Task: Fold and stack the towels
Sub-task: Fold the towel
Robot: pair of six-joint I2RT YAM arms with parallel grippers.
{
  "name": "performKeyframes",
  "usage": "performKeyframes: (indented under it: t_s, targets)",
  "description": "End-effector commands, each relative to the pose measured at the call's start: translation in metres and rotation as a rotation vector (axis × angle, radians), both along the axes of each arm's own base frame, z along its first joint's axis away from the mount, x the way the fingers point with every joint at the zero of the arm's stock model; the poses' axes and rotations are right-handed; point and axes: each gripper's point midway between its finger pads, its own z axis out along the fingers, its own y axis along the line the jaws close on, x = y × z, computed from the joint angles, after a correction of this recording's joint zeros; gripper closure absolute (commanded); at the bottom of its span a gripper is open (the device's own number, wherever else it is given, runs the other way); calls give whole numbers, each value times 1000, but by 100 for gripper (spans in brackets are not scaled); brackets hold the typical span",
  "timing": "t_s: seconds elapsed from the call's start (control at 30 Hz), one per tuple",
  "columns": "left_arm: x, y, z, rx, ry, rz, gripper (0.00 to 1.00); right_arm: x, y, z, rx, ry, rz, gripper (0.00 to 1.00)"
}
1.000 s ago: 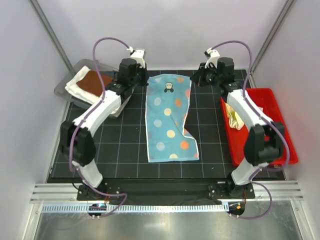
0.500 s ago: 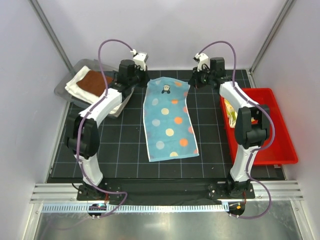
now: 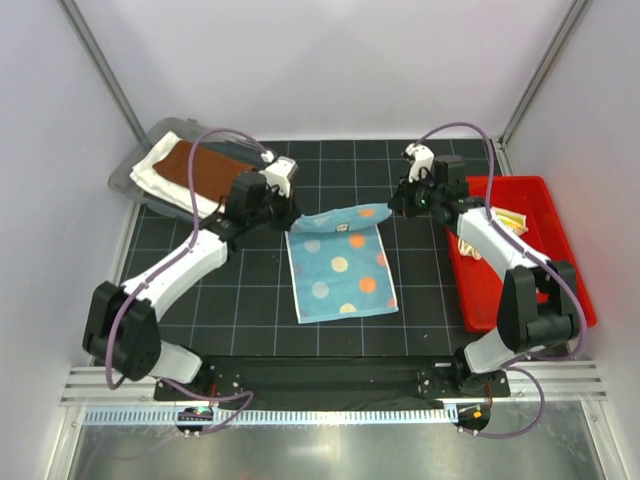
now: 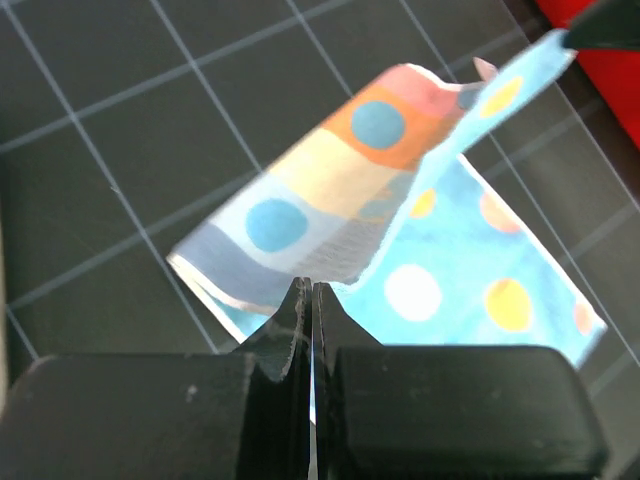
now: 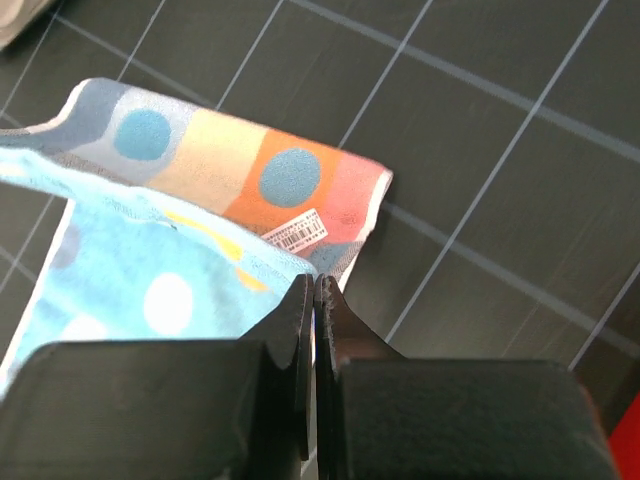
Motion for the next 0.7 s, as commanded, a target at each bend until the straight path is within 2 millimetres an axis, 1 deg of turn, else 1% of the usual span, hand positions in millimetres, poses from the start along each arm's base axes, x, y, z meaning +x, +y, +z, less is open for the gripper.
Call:
performKeyframes:
  t_s: [0.0, 0.03, 0.07, 0.1, 0.17, 0.2, 0.27, 0.3, 0.33, 0.37, 0.4, 0.43, 0.47, 0.57, 0.6, 0.63, 0.67]
  targets:
    - [-20, 3, 15, -13, -27, 30, 100, -10, 0, 28, 79, -57, -91, 99]
    - [-25, 5, 11, -13, -11, 35, 100, -14, -2, 27, 88, -49, -108, 99]
    - [-36, 6, 4, -21, 13, 44, 100, -19, 0, 26, 100, -39, -110, 99]
    - [-40, 9, 1, -18, 16, 61, 100, -29, 1, 26, 125, -18, -120, 99]
    - [-52, 7, 2, -37, 14, 70, 100, -41, 5, 18, 137, 15, -130, 99]
    - [-58, 8, -6, -30, 28, 76, 100, -51, 5, 9, 139, 43, -143, 99]
    - [-66, 8, -12, -27, 47, 84, 100, -61, 5, 0, 137, 66, -166, 99]
    - [-73, 9, -19, -29, 65, 97, 100, -67, 1, -11, 127, 87, -193, 99]
    - [-75, 11, -22, -27, 71, 109, 100, -71, 0, -8, 146, 91, -213, 99]
    - [-78, 12, -23, -31, 74, 117, 100, -75, 1, -10, 147, 100, -214, 99]
    - [-89, 13, -35, -30, 105, 137, 100, -90, 4, -11, 132, 116, -235, 99]
    - [-92, 10, -38, -29, 113, 129, 100, -90, 4, -11, 131, 116, -236, 99]
    - [-95, 9, -40, -28, 116, 126, 100, -95, 5, -8, 137, 117, -238, 99]
    - [-107, 4, -47, -9, 125, 117, 100, -107, 10, -10, 114, 139, -262, 99]
    - [-111, 2, -49, -10, 131, 111, 100, -111, 10, -8, 109, 132, -261, 99]
    - [-113, 0, -47, -22, 131, 104, 100, -113, 8, -9, 83, 126, -282, 99]
    - [-116, -2, -46, -36, 142, 99, 100, -119, 4, -13, 62, 147, -292, 99]
